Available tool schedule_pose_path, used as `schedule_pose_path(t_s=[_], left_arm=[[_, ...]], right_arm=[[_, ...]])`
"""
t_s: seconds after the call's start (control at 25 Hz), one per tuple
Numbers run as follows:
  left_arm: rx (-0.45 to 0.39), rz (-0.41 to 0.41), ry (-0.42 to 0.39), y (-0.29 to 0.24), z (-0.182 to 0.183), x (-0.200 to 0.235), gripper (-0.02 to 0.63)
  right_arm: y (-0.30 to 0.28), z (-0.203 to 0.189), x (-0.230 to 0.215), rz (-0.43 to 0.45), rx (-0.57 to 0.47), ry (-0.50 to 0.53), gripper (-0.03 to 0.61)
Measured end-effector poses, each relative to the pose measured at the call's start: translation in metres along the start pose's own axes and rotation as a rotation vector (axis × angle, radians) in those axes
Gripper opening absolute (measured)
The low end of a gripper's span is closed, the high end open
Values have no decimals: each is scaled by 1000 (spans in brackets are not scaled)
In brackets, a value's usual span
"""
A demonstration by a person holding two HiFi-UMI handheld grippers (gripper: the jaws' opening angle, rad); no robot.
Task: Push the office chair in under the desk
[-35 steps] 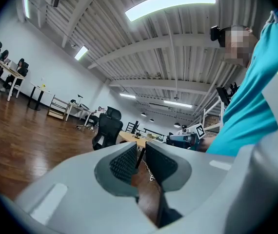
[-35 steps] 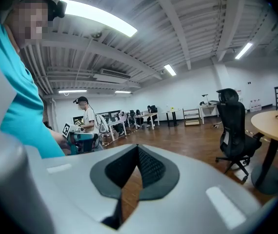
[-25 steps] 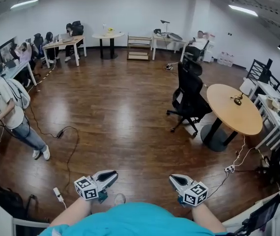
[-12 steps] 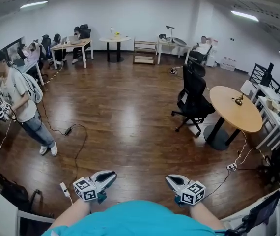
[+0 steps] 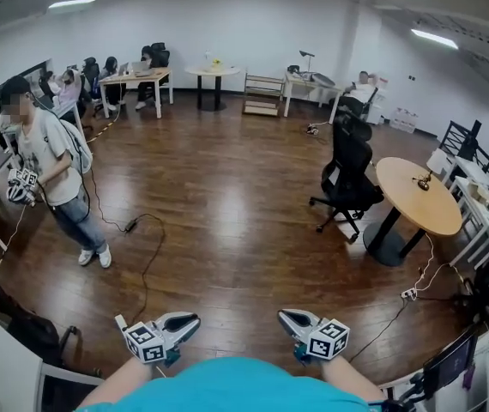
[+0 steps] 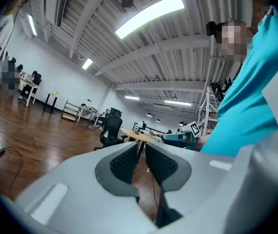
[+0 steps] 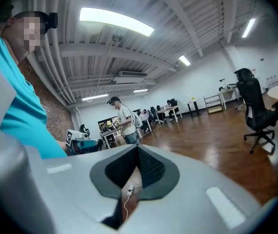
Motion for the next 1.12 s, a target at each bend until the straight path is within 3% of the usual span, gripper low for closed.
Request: schedule_pose_path(t_s=[0.24,0.6,1.12], left_arm=[[-88,60,63,1,-7,-32,64],[-87,27,56,-42,-7,-34,64],[-79,4,43,-37,-4,-20,64]], right_arm=[[24,6,-8,10,6,3,0],[48,8,-34,-4,26,29,0],[38,10,-29,-3,50,77,0]])
Point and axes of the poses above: the fingertips, and each gripper's own axes: y backward along the fingers, x to its left, z out of its top, the point moved 10 cm from there along y, backward along the fingers, and after that the axes turned 1 degree about -z, right-handed, at the moved point
